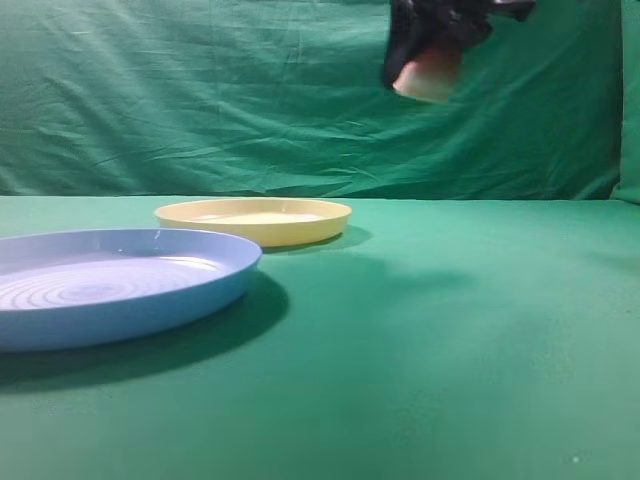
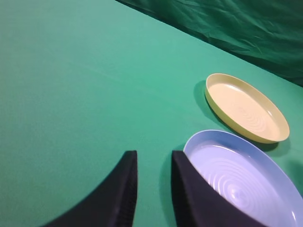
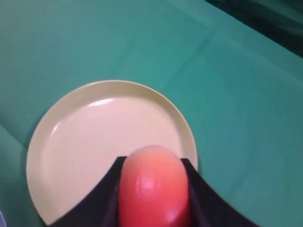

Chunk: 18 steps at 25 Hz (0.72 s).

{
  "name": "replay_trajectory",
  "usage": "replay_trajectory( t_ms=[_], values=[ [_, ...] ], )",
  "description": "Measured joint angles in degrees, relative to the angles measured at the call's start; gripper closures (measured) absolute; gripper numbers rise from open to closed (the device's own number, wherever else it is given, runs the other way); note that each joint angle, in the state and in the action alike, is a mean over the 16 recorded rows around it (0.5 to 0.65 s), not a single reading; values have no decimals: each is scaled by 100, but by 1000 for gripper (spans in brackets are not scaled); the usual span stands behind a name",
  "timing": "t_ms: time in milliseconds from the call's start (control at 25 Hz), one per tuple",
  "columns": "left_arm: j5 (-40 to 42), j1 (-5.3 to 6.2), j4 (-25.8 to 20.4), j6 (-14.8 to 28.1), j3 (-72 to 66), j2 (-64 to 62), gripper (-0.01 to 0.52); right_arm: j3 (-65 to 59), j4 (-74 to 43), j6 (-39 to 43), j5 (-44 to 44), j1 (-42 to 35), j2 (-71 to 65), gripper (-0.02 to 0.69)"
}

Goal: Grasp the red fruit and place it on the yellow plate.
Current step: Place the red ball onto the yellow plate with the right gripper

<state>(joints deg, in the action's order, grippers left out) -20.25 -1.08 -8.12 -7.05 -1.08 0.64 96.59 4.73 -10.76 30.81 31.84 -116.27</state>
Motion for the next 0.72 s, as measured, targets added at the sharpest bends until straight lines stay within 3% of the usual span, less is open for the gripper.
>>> replay_trajectory(
  t_ms=[360,480,600,720],
  values=[
    [0,0,0,0,0,0,357,998,-58,-176,183,208,-862,135],
    [0,0,0,0,0,0,357,1269,-138,-192,437,211,-859,86],
    [0,0,0,0,0,0,357,1541,-225,-199,825,213,-706,116],
    [0,0,0,0,0,0,357,1808,-320,-172,1327,213,-455,217]
  ],
)
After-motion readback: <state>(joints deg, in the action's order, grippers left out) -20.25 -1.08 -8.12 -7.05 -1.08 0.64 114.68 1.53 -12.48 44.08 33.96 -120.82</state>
